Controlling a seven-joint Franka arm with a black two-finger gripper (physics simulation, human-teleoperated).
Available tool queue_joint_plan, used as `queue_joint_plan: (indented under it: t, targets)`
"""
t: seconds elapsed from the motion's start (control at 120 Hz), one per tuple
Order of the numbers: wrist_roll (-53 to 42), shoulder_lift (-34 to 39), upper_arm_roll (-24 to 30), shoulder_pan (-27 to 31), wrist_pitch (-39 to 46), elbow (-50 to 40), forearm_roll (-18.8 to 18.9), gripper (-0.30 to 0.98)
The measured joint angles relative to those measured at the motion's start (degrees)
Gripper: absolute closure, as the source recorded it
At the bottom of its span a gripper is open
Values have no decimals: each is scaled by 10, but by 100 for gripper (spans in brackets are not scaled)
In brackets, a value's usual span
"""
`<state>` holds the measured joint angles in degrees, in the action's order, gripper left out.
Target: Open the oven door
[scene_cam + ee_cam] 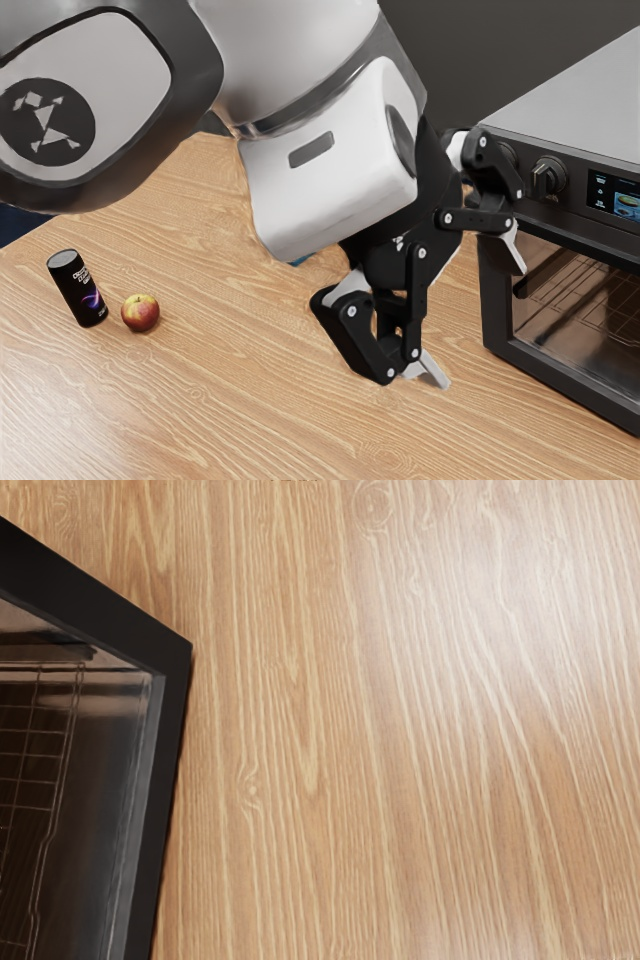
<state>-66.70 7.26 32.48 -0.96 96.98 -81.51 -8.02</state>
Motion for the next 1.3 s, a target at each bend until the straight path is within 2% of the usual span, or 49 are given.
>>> queue_joint_plan:
  t: [0.142,0.317,0.408,0.642,0.733,0.833,1.017,1.3]
  targets:
    - [-73,-57,37,-12,30,32,33,0]
    - [-117,-93,39,-39,57,45,73,0]
    - [-130,-101,38,-29,72,46,93,0]
    - [-146,-107,36,15,103,27,110,0]
    - [-149,-118,36,3,116,20,113,0]
    - [-151,-159,36,-4,124,52,120,0]
    - [-152,-206,36,-5,130,87,140,0]
    - [-154,-271,36,-39,131,149,178,0]
